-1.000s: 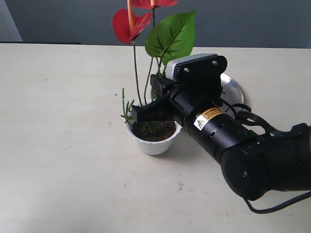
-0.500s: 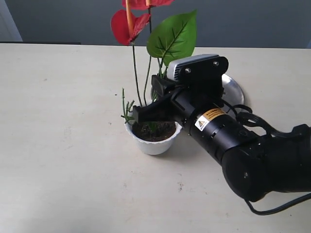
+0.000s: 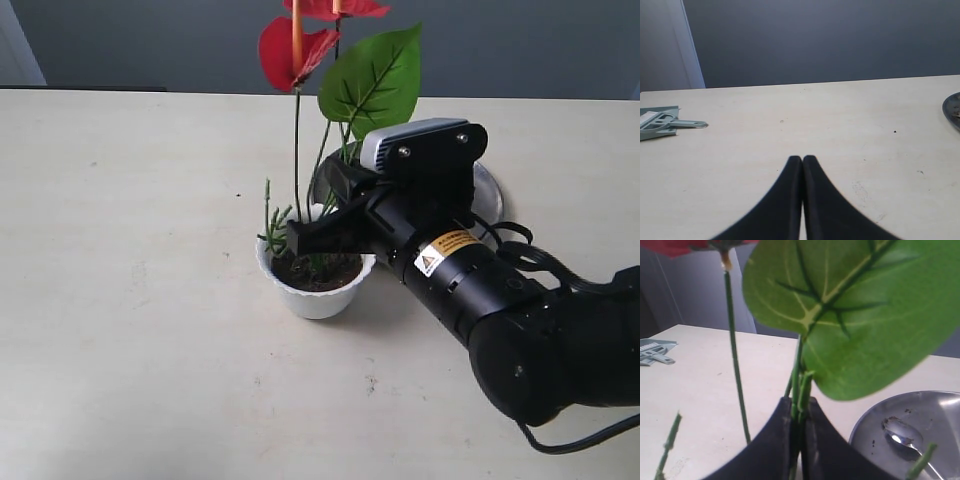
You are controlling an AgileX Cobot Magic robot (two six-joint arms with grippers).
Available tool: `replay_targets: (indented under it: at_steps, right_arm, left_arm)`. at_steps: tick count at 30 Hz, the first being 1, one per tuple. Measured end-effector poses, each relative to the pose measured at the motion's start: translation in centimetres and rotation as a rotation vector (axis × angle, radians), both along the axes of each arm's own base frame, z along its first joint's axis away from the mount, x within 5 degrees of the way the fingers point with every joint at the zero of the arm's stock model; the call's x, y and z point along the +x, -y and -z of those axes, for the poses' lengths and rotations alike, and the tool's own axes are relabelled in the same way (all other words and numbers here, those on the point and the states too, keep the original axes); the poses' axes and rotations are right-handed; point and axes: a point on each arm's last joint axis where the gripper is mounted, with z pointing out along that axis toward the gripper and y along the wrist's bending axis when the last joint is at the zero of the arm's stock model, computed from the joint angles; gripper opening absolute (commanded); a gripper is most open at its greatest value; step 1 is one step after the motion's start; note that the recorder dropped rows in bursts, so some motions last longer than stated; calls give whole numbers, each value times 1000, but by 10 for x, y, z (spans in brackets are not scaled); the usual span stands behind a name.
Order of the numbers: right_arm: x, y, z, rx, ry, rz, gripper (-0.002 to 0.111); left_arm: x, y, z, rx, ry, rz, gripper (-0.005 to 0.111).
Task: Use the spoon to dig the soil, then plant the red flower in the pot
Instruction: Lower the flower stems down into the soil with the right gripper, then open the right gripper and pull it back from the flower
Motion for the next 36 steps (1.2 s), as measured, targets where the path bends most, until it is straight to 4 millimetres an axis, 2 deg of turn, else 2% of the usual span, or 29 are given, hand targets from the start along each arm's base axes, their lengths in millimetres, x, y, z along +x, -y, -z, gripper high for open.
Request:
replay_targets:
  at_steps: [17, 21, 23, 33, 36]
  right_arm:
    - [0, 0, 0, 14, -13, 3, 1]
    - [-1, 0, 2, 4, -27, -1, 18]
    - [-5, 3, 20, -81, -129, -15, 23]
    - [-7, 4, 25, -103, -168, -16, 23]
    - [-8, 4, 19, -93, -150, -32, 23]
  left_arm:
    - [0, 0, 0, 0, 0, 0, 0]
    - [0, 0, 0, 0, 0, 0, 0]
    - [0, 0, 0, 0, 0, 0, 0]
    - [0, 0, 0, 0, 0, 0, 0]
    - [0, 0, 0, 0, 0, 0, 0]
